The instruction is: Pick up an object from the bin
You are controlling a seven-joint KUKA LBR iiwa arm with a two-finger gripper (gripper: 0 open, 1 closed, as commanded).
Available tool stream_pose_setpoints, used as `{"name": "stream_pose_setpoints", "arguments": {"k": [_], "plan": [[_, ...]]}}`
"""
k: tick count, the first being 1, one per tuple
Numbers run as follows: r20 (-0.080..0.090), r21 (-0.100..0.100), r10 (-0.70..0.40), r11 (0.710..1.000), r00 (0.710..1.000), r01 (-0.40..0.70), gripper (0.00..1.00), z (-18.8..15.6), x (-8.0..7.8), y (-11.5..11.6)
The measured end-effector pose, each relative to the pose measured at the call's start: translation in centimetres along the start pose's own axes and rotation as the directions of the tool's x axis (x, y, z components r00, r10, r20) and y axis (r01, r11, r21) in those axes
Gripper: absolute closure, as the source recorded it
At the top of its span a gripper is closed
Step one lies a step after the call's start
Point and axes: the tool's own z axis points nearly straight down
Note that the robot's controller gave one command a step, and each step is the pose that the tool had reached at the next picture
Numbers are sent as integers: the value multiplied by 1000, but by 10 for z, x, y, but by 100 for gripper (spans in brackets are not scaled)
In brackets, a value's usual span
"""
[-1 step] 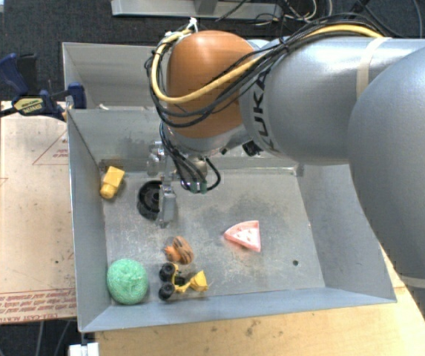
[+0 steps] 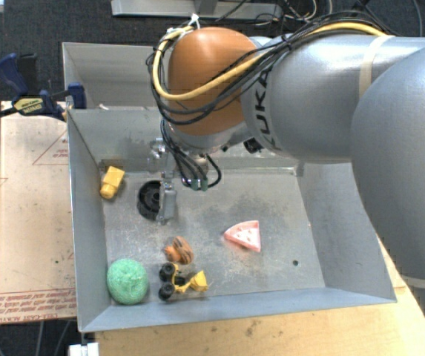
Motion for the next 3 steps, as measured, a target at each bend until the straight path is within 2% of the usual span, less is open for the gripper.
{"name": "stream_pose_setpoints", "arguments": {"k": [1, 2, 3], "plan": [[5, -1, -41, 999, 999, 41, 0, 35, -4, -13], [-2, 1, 37, 999, 999, -37, 0, 59, -2, -20], [12, -6, 199, 980, 980, -199, 100, 119, -31, -19]]}}
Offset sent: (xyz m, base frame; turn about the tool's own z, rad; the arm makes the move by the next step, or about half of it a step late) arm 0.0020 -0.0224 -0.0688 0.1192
